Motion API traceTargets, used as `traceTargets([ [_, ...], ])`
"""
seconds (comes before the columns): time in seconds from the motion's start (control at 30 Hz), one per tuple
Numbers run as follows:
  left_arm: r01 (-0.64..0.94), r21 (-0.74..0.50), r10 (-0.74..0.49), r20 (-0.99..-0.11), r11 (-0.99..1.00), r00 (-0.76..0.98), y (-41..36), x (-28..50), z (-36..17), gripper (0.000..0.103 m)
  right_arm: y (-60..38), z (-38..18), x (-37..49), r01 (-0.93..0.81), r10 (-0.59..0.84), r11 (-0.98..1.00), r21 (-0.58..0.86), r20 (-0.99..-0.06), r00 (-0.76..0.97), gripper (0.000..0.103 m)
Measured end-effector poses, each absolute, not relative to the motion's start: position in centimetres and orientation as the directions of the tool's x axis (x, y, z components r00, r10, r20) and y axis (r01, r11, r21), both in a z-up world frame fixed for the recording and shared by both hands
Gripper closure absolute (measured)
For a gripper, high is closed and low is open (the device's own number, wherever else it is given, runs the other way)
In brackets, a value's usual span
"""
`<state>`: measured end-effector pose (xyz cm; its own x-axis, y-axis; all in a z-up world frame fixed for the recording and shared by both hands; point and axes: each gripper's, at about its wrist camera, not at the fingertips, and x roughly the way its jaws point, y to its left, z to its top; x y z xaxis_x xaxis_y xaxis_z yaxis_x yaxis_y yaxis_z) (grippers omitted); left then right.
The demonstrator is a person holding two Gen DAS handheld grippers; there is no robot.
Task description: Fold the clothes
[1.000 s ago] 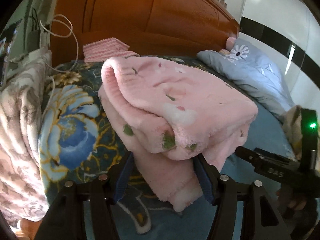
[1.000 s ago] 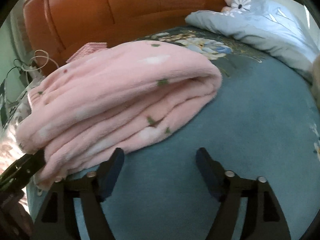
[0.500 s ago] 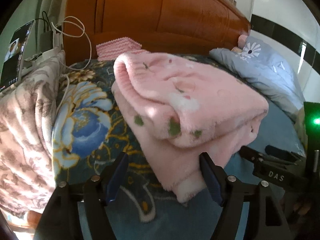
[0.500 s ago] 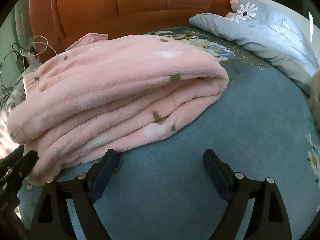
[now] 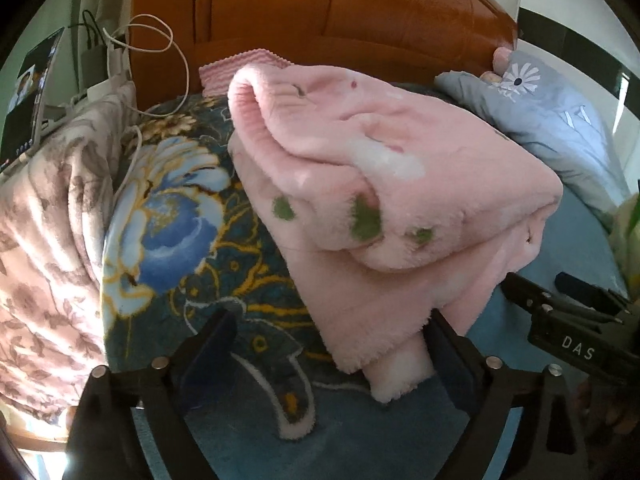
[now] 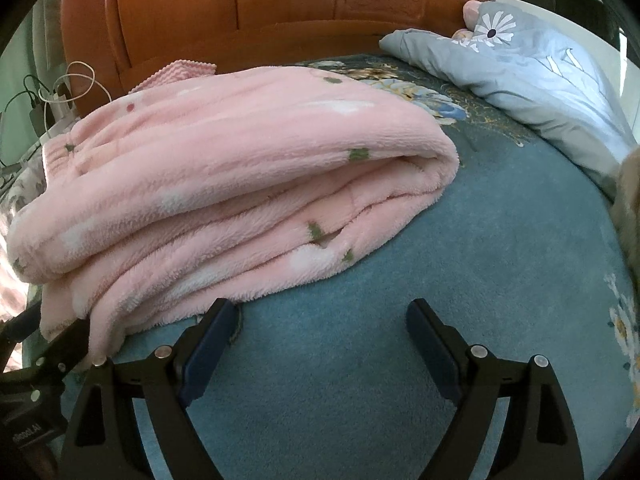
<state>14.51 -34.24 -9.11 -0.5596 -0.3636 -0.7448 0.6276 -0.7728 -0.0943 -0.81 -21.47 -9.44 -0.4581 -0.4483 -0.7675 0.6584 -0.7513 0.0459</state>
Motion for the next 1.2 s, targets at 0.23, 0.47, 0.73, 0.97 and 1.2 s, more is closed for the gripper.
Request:
traceTargets([
  [0.23, 0.637, -0.097, -0.358, -0.758, -0.765, -0.545, -34.4, 14.3, -9.3, 0.000, -21.5, -9.6, -0.8, 0.659, -0.443, -0.751, 0.037, -0.769, -0.461, 0.014],
  [0.47, 0.636, -0.084, -0.362, -0.762, -0.767, -0.537, -34.4, 14.0, -9.4, 0.000, -21.7, -9.6, -0.7, 0.660, -0.437, -0.751, 0.027, -0.769, -0.467, 0.014],
  [0.73, 0.634, -0.047, -0.385, -0.759, -0.772, -0.525, -34.1, 13.5, -9.2, 0.000, -21.7, -9.4, -0.3, 0.663, -0.429, -0.748, 0.000, -0.762, -0.485, 0.014],
  [0.97, 0.633, -0.033, -0.390, -0.761, -0.774, -0.518, -34.1, 13.2, -9.4, 0.000, -21.8, -9.3, -0.1, 0.669, -0.427, -0.743, -0.013, -0.761, -0.488, 0.014],
  [1.2, 0.633, -0.053, -0.380, -0.760, -0.772, -0.528, -34.3, 13.5, -9.5, 0.000, -21.9, -9.3, 0.1, 0.668, -0.424, -0.744, -0.015, -0.762, -0.489, 0.014],
])
